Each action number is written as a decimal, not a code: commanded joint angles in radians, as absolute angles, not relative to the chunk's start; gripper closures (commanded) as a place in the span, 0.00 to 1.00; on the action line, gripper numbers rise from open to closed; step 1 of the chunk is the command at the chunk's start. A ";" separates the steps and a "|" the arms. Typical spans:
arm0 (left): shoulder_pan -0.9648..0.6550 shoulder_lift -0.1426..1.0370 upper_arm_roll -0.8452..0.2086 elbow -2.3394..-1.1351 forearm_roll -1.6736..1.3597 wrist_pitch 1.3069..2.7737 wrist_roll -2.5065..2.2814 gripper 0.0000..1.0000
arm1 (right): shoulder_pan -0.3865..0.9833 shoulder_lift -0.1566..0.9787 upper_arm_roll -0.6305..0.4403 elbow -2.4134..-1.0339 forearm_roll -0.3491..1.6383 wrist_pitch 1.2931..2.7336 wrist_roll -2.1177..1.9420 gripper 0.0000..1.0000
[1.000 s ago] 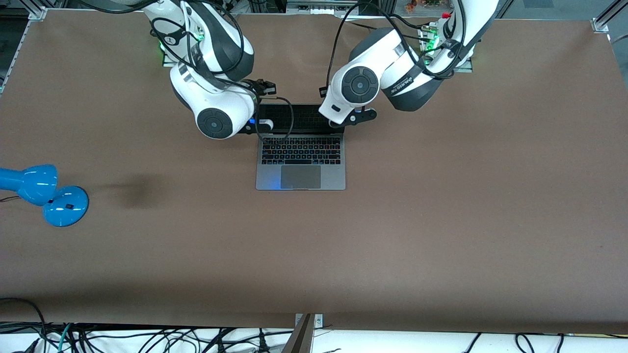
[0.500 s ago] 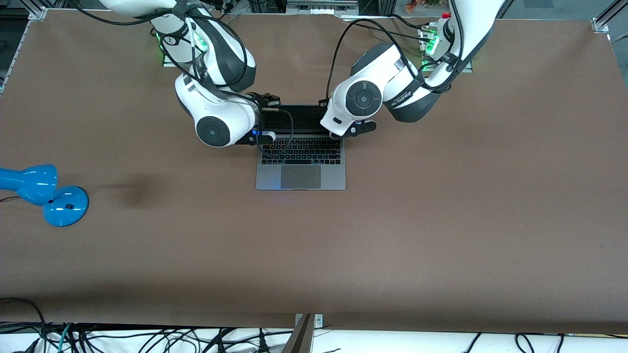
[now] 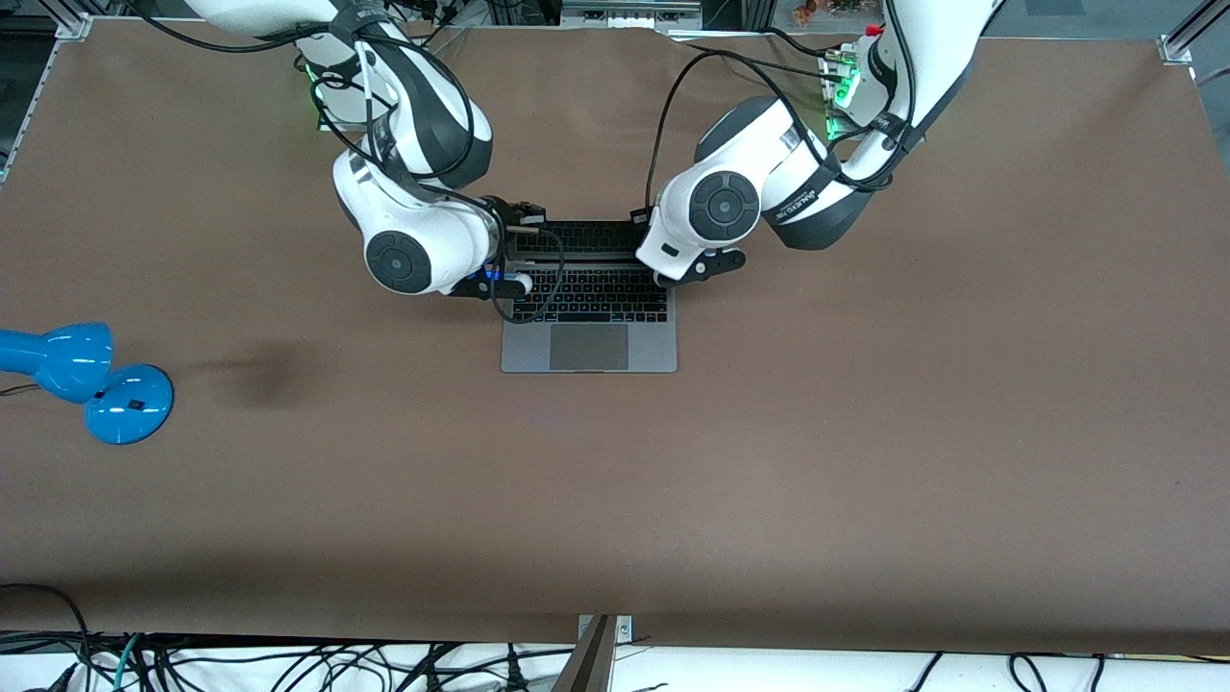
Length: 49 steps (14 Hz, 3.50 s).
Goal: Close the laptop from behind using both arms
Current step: 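Lower both grippers behind the raised laptop screen, then push the screen down with both grippers until the lid shuts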
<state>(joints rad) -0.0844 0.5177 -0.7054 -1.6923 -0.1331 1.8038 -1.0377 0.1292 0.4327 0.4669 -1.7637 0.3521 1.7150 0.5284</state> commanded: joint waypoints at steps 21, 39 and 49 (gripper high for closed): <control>-0.098 0.733 -0.638 -1.462 0.025 1.830 -1.016 1.00 | 0.121 0.563 0.388 -1.683 0.272 1.940 0.423 1.00; -0.245 0.879 -0.465 -1.344 0.086 1.959 -0.993 1.00 | 0.130 0.753 0.383 -1.549 0.166 2.069 0.374 1.00; -0.273 0.942 -0.419 -1.325 0.087 2.028 -0.988 1.00 | 0.129 0.815 0.377 -1.532 0.166 2.129 0.310 1.00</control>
